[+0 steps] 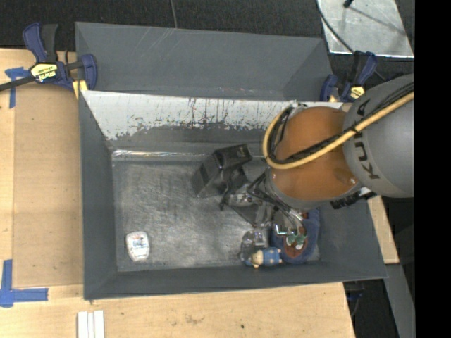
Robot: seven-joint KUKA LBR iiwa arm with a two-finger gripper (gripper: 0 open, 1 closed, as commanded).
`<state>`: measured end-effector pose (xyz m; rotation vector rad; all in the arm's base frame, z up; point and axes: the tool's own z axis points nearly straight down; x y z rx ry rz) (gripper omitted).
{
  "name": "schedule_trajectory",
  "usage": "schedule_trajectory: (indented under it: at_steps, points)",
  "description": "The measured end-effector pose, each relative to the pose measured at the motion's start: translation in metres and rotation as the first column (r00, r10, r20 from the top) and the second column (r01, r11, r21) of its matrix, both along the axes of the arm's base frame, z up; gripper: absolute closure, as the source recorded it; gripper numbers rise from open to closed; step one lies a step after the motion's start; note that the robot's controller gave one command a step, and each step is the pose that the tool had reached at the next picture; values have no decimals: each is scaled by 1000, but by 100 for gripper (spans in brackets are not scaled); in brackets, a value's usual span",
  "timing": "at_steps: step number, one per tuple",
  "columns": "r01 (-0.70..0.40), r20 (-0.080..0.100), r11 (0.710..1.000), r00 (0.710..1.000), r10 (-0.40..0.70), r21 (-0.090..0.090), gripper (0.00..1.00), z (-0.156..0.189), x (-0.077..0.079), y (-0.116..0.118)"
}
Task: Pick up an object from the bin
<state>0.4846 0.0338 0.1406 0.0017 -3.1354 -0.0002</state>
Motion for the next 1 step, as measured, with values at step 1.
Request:
schedule_trajectory:
  at_steps: [1]
  points:
    - [159, 9, 987, 987, -159, 3, 0, -68, 72, -64]
